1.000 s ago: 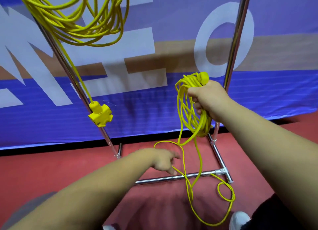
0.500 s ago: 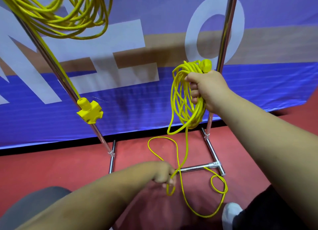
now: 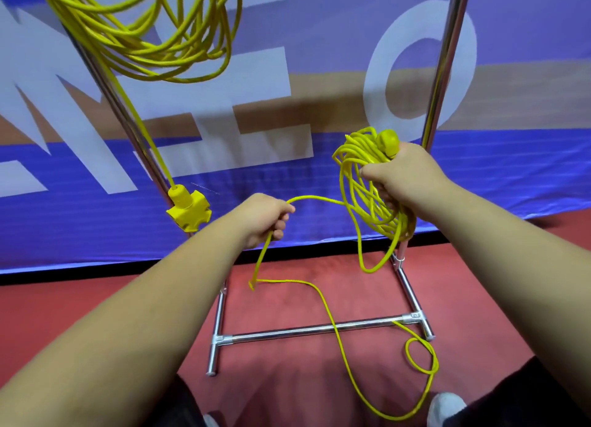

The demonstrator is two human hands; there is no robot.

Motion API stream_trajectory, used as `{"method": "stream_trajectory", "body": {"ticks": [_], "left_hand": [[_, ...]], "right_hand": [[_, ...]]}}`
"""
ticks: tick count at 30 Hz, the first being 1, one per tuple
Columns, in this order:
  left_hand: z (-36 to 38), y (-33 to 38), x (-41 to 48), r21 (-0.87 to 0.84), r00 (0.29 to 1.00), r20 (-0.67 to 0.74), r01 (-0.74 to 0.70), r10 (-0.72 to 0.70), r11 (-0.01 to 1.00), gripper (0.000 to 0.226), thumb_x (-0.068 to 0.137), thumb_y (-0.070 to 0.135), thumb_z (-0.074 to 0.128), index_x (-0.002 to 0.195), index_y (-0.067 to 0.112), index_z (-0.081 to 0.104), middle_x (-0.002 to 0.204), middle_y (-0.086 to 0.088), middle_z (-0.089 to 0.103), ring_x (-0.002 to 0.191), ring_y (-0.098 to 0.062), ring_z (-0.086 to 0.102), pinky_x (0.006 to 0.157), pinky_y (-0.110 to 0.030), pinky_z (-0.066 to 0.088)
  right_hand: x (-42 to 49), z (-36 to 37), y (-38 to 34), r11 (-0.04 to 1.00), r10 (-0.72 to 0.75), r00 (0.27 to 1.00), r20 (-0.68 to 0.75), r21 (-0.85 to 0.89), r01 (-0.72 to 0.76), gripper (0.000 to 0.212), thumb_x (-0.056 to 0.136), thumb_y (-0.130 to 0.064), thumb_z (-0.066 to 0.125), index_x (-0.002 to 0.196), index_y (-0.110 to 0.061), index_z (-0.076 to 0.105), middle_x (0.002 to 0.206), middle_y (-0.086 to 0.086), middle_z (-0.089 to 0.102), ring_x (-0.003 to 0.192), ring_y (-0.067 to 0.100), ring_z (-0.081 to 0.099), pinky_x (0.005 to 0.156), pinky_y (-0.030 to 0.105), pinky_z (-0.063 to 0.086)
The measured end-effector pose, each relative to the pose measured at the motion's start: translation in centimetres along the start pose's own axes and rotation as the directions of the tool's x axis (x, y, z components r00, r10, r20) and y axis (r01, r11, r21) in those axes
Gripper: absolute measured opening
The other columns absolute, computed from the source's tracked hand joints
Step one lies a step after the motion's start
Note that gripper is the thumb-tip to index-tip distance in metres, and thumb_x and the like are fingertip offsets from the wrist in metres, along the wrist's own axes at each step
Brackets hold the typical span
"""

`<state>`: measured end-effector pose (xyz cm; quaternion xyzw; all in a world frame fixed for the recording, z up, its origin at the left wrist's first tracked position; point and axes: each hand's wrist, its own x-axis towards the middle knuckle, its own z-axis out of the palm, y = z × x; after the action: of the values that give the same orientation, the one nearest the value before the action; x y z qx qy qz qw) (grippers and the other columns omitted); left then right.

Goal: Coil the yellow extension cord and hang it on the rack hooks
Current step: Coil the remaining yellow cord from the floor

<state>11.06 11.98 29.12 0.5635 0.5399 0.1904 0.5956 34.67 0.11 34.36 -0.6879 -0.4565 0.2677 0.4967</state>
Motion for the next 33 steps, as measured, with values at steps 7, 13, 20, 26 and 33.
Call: {"method": "stream_trajectory", "body": {"ticks": [7, 13, 20, 26, 33], "left_hand": [[-1.0, 3.1, -2.0, -0.214, 0.987, 0.151, -0.013, 0.047, 0.977, 0.022, 0.103, 0.009, 0.058, 0.118, 0.014, 0.073, 0.087, 0.0, 0.064, 0.086, -0.017, 0.068, 0.095, -0.049, 0.06], [-0.8, 3.8, -3.2, -0.09, 0.993, 0.095, -0.064, 0.073, 0.994, 0.008, 0.097, 0.022, 0.074, 0.1, 0.014, 0.073, 0.085, 0.0, 0.07, 0.078, -0.01, 0.066, 0.073, -0.03, 0.063], [0.8, 4.9, -3.4, -0.532, 0.991, 0.129, 0.048, 0.025, 0.845, 0.011, 0.099, 0.013, 0.068, 0.094, 0.003, 0.066, 0.073, -0.005, 0.06, 0.072, -0.01, 0.065, 0.063, -0.026, 0.064], [0.8, 5.8, -3.2, -0.705, 0.992, 0.127, 0.11, -0.028, 0.701, 0.016, 0.102, 0.007, 0.062, 0.095, -0.007, 0.063, 0.082, -0.013, 0.059, 0.08, -0.023, 0.067, 0.062, -0.037, 0.065], [0.4, 5.2, -2.2, -0.671, 0.994, 0.1, 0.106, -0.053, 0.734, 0.017, 0.103, 0.008, 0.062, 0.092, -0.005, 0.061, 0.081, -0.014, 0.059, 0.076, -0.021, 0.068, 0.065, -0.034, 0.064]], "right_hand": [[-0.4, 2.3, 0.3, 0.991, -0.063, 0.998, -0.015, -0.117, 0.061, 0.027, 0.076, -0.017, 0.073, 0.066, -0.017, 0.048, 0.054, 0.002, 0.049, 0.048, 0.021, 0.044, 0.052, 0.034, 0.041], [-0.9, 3.5, 0.5, 0.975, -0.097, 0.995, -0.007, -0.202, 0.094, 0.029, 0.081, -0.02, 0.075, 0.067, -0.012, 0.051, 0.055, -0.001, 0.052, 0.053, 0.018, 0.045, 0.054, 0.032, 0.039], [-1.2, 4.8, 1.2, 0.991, -0.052, 0.997, 0.064, -0.123, 0.059, 0.022, 0.086, -0.018, 0.075, 0.073, -0.013, 0.058, 0.056, 0.002, 0.06, 0.048, 0.017, 0.053, 0.049, 0.029, 0.045], [-2.1, 5.8, 1.0, 0.935, 0.104, 0.945, 0.311, 0.294, -0.2, 0.012, 0.093, -0.008, 0.074, 0.105, -0.009, 0.075, 0.101, 0.014, 0.081, 0.089, 0.03, 0.078, 0.069, 0.042, 0.059], [-2.7, 6.9, 1.2, 0.768, 0.242, 0.821, 0.517, 0.415, -0.488, 0.008, 0.1, -0.013, 0.067, 0.1, -0.013, 0.075, 0.092, 0.009, 0.078, 0.075, 0.023, 0.076, 0.08, 0.046, 0.061]]}}
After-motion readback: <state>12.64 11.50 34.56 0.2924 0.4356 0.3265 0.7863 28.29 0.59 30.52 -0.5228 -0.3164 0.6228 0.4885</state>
